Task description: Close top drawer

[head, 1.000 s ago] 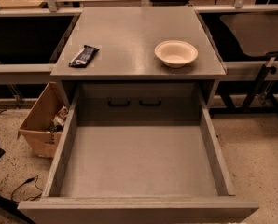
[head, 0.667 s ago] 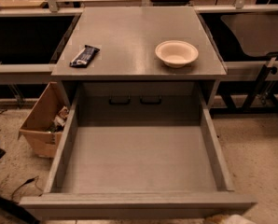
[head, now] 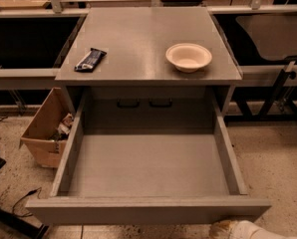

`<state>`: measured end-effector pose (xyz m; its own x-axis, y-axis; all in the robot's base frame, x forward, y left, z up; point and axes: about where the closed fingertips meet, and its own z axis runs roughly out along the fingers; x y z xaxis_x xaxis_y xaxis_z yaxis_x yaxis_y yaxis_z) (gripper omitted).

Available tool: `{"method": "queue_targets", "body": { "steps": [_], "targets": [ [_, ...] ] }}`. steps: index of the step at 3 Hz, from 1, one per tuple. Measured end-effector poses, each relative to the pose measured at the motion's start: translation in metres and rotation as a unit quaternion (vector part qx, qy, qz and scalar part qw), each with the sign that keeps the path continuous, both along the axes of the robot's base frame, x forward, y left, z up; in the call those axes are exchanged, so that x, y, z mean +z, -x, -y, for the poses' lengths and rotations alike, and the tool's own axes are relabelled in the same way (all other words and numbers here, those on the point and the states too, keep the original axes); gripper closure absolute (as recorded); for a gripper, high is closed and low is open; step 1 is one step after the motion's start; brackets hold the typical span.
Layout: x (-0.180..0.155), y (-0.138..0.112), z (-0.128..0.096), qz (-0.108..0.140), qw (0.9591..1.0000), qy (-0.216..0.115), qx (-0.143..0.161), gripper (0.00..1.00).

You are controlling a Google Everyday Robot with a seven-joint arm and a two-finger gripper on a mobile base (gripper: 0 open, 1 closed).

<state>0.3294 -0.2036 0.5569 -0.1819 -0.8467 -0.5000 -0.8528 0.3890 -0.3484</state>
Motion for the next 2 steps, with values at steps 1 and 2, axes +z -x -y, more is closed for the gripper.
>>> {"method": "queue_targets", "body": {
  "steps": [1, 2],
  "targets": [
    [0.009, -0.032, -0.014, 0.032, 0.9992, -0.002, 0.023, 1.0],
    [0.026, -0.079, -0.034, 0.066, 0.9965, -0.007, 0.051, 1.0]
  ]
}}
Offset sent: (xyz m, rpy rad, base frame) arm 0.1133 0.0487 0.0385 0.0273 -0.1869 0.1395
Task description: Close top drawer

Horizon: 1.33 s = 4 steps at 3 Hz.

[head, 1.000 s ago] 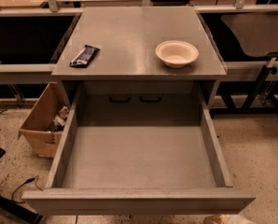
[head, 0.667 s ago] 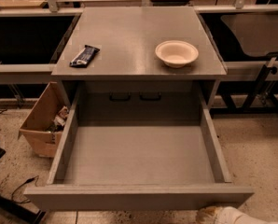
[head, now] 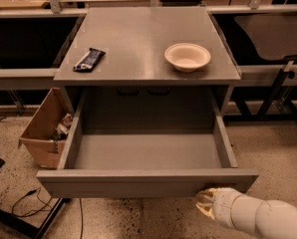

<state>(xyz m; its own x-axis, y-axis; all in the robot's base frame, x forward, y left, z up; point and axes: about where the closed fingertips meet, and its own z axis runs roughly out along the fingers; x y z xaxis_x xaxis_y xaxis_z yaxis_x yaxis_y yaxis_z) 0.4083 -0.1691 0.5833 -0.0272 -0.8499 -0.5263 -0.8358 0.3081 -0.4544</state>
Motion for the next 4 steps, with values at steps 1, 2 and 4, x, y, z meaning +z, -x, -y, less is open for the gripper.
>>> {"method": "queue_targets", "body": {
  "steps": [1, 2, 4],
  "targets": [
    [0.009, -0.023, -0.014, 0.011, 0.9997, 0.0, 0.019, 1.0],
    [0.019, -0.044, -0.025, 0.024, 0.9991, 0.002, 0.035, 1.0],
    [0.023, -0.106, -0.06, 0.02, 0.9974, -0.002, 0.069, 1.0]
  ]
}}
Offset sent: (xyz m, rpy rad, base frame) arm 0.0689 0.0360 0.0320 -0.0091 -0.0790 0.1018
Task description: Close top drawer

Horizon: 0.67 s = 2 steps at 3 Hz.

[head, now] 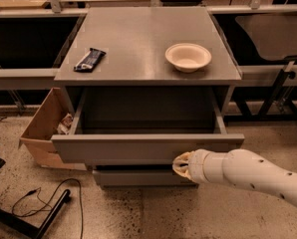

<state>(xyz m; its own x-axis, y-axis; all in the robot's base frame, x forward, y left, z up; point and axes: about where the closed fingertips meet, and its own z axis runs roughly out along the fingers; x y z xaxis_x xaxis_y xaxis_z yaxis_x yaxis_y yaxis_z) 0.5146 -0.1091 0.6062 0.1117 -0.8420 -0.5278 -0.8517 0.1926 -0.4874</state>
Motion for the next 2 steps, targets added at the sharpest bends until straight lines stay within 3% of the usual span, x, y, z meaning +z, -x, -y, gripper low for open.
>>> {"method": "queue_targets", "body": {
  "steps": [2],
  "targets": [
    [-0.02, -0.027, 0.008, 0.028, 0.9996, 0.001, 0.003, 1.0]
  ]
}}
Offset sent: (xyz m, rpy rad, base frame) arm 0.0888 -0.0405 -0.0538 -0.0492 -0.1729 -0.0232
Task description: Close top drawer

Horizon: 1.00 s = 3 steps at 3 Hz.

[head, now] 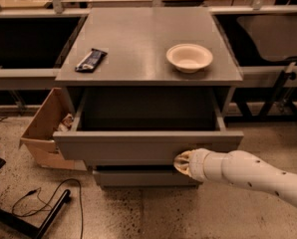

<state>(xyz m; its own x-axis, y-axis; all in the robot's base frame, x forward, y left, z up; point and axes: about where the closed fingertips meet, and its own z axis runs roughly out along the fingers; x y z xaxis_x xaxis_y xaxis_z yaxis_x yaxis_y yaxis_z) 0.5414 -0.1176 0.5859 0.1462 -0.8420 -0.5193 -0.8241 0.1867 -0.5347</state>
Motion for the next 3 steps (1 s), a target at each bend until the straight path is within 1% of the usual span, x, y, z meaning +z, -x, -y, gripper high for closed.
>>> {"method": "queue_targets", "body": {
  "steps": [1, 2, 3],
  "targets": [
    [-0.004, -0.018, 0.009, 0.017, 0.9998, 0.01, 0.001, 1.0],
    [-0.004, -0.021, 0.011, 0.018, 0.9998, 0.012, 0.001, 1.0],
    [0.0, -0.037, 0.017, 0.027, 0.9994, 0.021, 0.005, 1.0]
  ]
}}
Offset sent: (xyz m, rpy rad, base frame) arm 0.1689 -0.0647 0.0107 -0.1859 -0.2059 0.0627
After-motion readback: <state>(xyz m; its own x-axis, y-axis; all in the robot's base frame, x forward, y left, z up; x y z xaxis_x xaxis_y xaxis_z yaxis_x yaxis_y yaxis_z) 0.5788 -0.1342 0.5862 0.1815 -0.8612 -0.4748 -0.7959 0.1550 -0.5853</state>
